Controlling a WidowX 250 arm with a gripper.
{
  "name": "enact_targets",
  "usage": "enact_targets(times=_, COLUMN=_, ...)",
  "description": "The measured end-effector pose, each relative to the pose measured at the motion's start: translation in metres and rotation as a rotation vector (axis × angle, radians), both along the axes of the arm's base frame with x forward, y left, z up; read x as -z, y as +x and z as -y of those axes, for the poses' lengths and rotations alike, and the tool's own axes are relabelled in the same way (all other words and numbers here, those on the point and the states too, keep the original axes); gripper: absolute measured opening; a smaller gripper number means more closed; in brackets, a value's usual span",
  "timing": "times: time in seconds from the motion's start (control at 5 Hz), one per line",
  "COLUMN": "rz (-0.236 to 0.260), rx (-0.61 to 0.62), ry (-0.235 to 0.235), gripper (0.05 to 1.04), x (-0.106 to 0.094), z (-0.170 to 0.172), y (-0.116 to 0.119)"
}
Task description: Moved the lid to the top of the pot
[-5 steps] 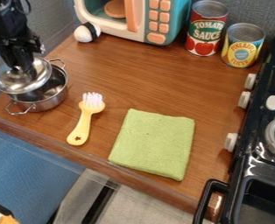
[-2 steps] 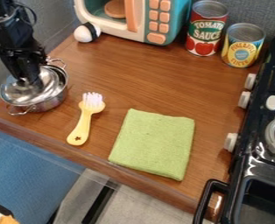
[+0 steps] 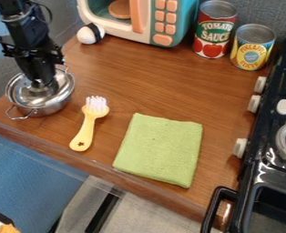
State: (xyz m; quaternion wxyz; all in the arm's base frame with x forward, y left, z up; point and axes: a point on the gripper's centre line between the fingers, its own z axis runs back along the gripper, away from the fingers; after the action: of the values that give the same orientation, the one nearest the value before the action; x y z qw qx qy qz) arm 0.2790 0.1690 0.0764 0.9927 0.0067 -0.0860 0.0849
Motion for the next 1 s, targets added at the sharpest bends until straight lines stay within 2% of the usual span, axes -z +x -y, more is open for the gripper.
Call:
enact_targets(times=0.6, rz=-0.002, rx=-0.022, ry=0.046, gripper=0.289, x=0.005, z=-0.011, y=0.011)
enact_targets(times=1.0, rz=0.002, rx=-0.008, ry=0.073, gripper=0.289, x=0.005, z=-0.016, y=0.011)
